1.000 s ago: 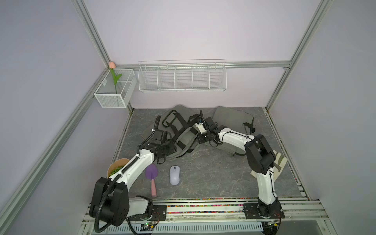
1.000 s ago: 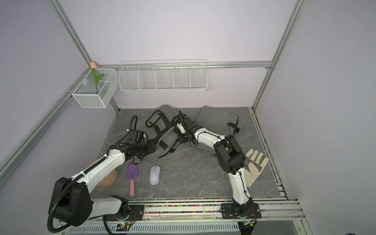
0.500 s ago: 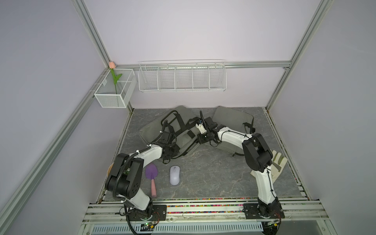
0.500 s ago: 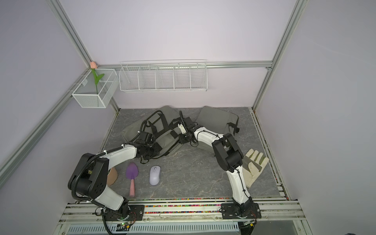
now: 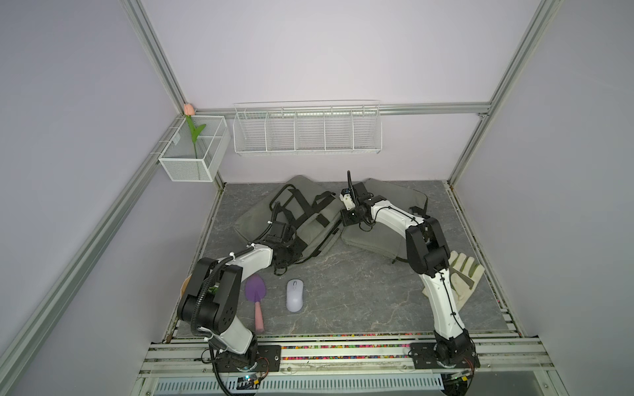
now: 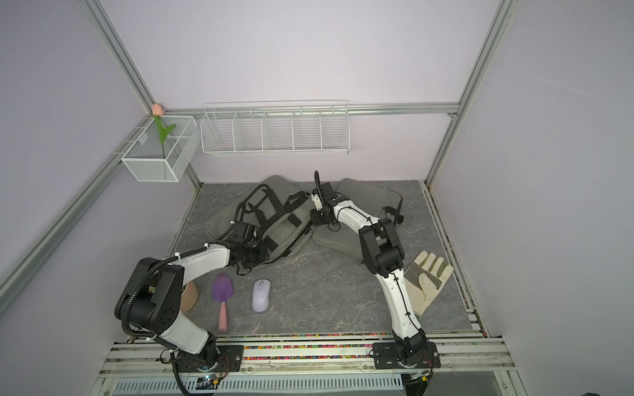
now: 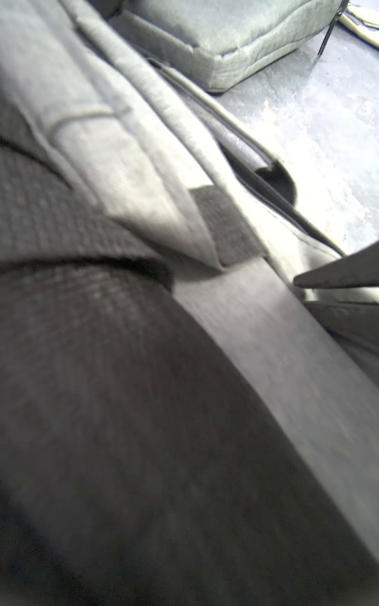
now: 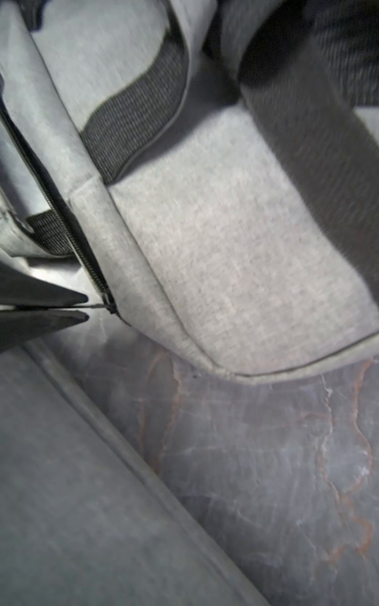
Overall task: Put the mouse into the laptop bag
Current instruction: Unzip the zipper on the zippered laptop bag.
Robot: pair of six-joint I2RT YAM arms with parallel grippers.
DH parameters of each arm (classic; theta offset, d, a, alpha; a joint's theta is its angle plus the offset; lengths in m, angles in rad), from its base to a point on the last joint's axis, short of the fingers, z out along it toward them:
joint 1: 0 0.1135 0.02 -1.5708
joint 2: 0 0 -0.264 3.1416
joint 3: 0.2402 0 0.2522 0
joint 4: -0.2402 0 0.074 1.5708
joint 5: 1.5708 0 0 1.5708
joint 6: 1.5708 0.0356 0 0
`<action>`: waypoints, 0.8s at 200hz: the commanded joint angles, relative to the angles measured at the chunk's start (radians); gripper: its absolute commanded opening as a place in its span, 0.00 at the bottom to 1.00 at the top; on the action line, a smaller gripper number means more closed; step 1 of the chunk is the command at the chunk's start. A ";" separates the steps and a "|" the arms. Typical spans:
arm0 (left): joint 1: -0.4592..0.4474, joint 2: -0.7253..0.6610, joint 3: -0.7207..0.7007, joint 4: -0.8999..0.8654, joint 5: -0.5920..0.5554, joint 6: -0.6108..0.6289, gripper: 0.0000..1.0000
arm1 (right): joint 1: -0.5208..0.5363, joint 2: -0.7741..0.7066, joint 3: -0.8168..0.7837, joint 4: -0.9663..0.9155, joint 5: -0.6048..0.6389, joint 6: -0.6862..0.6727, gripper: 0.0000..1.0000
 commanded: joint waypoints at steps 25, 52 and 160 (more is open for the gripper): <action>0.010 0.026 0.014 -0.072 -0.020 0.012 0.13 | -0.091 0.032 0.093 -0.030 0.079 0.006 0.07; 0.008 0.047 0.016 -0.053 0.004 0.004 0.13 | -0.094 0.056 0.137 -0.025 0.068 0.009 0.07; -0.102 -0.150 0.289 -0.198 -0.027 0.013 0.18 | 0.011 -0.319 -0.341 0.255 0.027 0.082 0.51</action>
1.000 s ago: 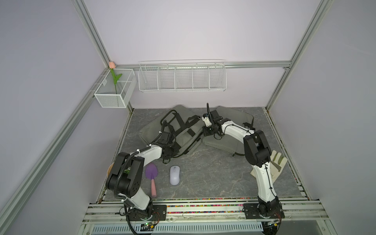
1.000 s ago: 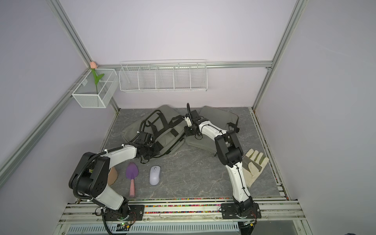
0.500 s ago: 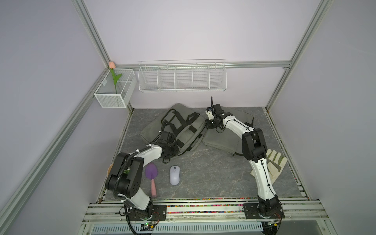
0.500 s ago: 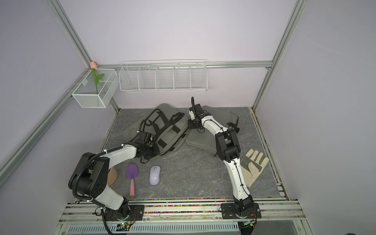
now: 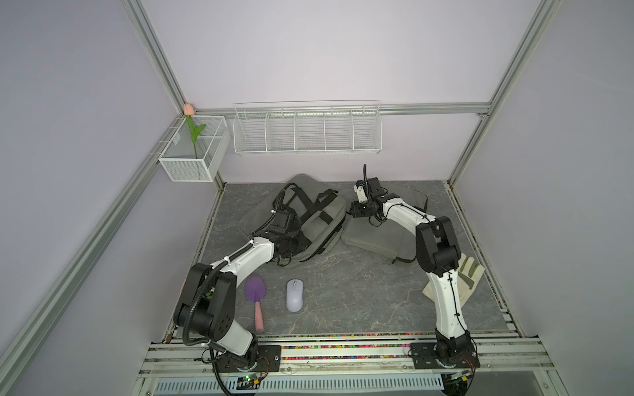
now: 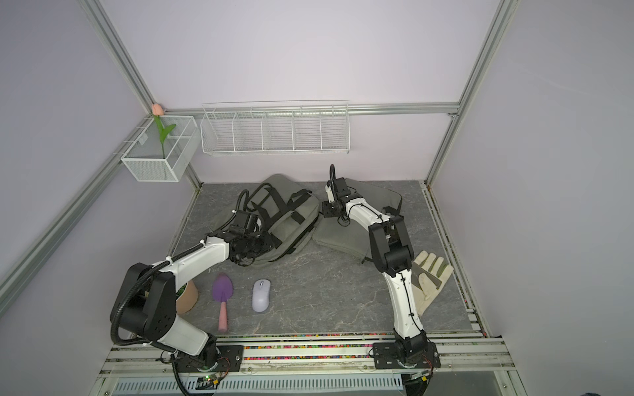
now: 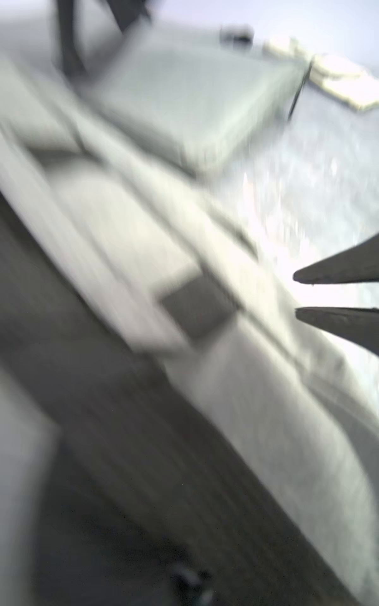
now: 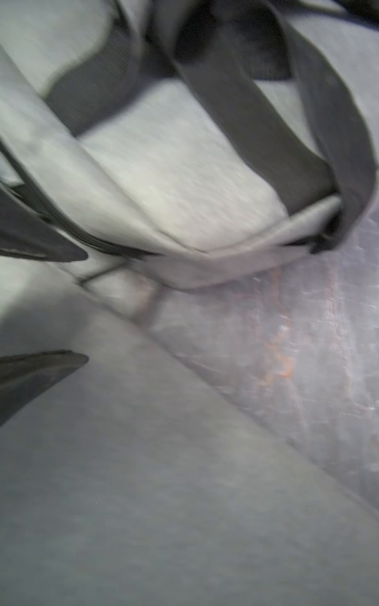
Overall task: Put the mouse into the laptop bag
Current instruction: Unzip the zipper on the zippered laptop bag, then open the zippered laptop bag at the center of the board.
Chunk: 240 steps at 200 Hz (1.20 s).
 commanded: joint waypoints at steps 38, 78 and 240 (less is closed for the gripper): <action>-0.031 -0.164 0.096 -0.189 -0.166 0.069 0.24 | 0.197 -0.277 -0.294 0.105 -0.002 0.131 0.56; -0.021 -0.235 -0.025 -0.199 -0.232 0.077 0.64 | 0.337 -0.297 -0.401 0.178 -0.060 0.274 0.62; -0.012 -0.221 -0.138 -0.163 -0.225 0.070 0.85 | 0.321 -0.053 -0.273 0.287 -0.164 0.482 0.63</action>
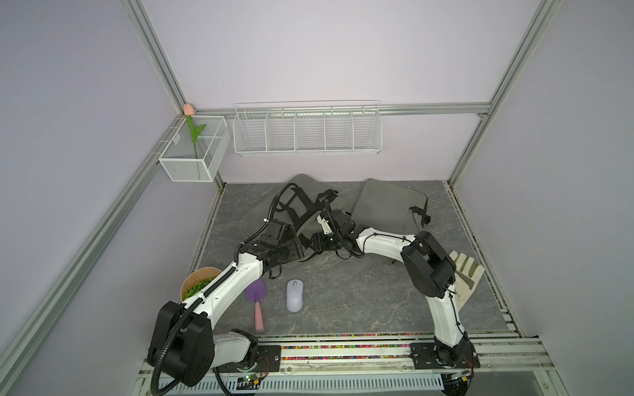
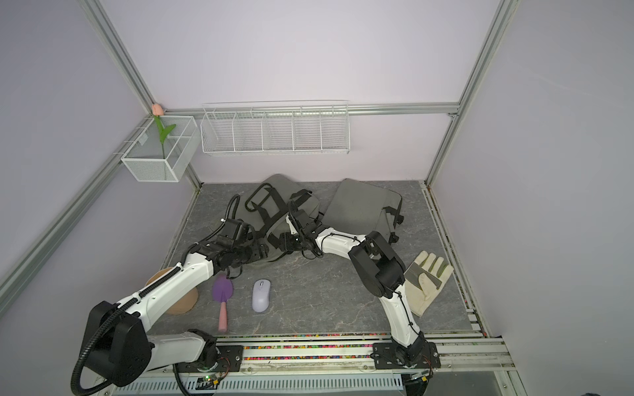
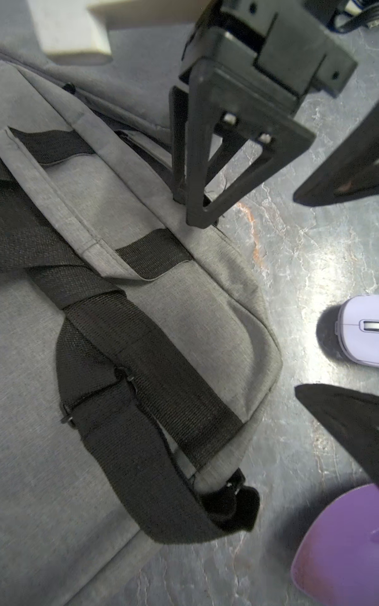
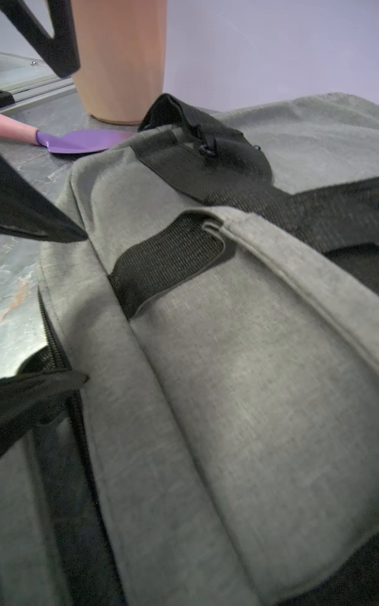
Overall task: Put the mouse into the laptop bag
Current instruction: Open the zippered laptop bag at the center of the board.
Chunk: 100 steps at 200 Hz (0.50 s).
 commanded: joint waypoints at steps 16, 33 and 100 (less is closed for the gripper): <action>0.007 0.013 0.010 -0.006 -0.011 -0.001 0.86 | -0.018 -0.013 -0.056 0.041 -0.010 0.080 0.63; 0.006 0.028 0.014 -0.005 -0.011 0.003 0.86 | -0.017 -0.044 -0.111 0.071 -0.001 0.099 0.63; 0.007 0.049 0.006 0.009 0.013 0.001 0.86 | -0.023 0.036 -0.069 0.238 -0.062 0.147 0.59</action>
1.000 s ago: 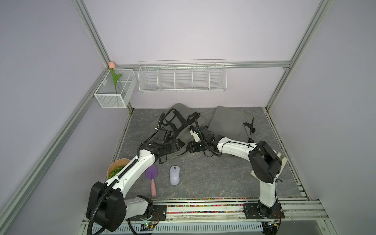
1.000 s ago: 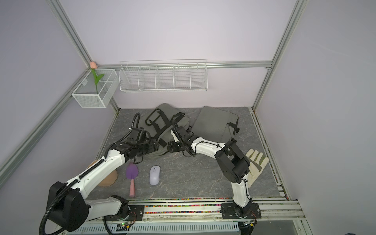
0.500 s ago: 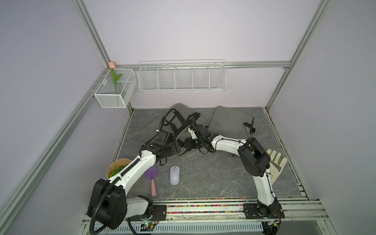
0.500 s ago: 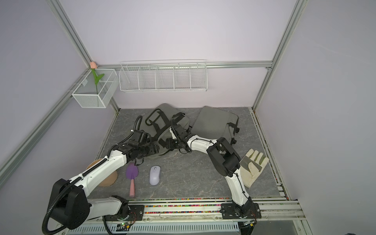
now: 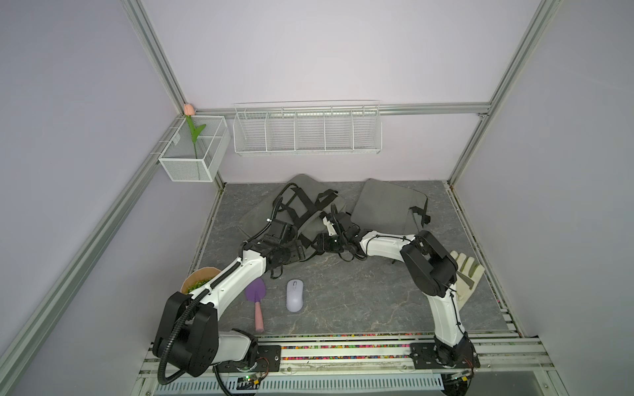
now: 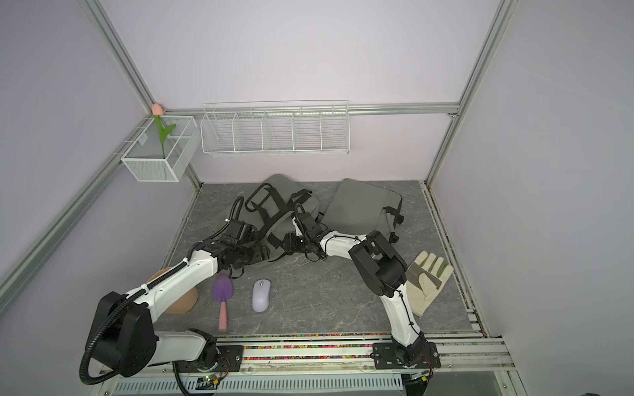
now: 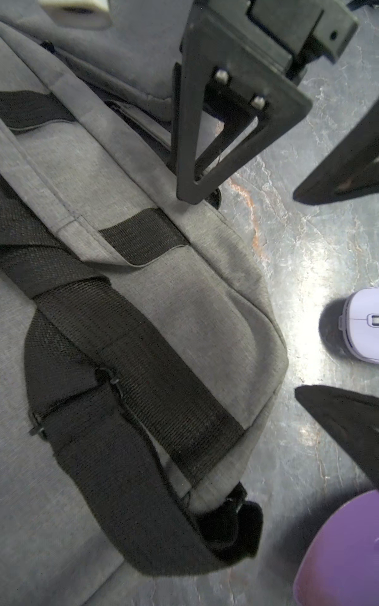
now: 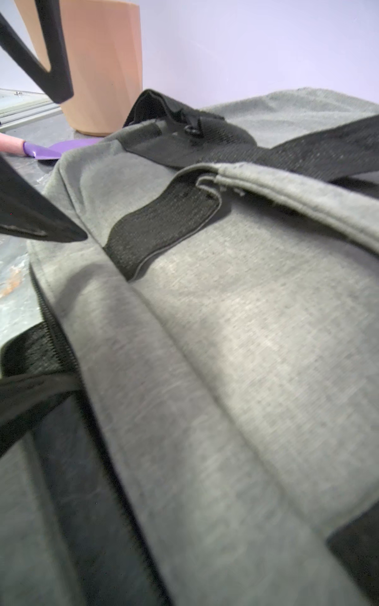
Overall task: Put the mouse into the laptop bag
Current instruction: Open the zippered laptop bag at the center of the board.
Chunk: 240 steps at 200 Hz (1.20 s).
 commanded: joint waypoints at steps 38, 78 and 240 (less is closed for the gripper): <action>0.006 -0.007 0.000 0.011 0.015 0.018 0.87 | -0.009 0.003 -0.030 0.218 -0.072 0.087 0.11; 0.005 -0.067 0.004 0.013 0.031 0.130 0.92 | -0.007 -0.116 -0.058 0.166 -0.106 0.072 0.07; -0.245 0.295 0.357 -0.305 -0.624 0.164 0.78 | -0.051 -0.199 0.028 0.169 -0.376 0.217 0.07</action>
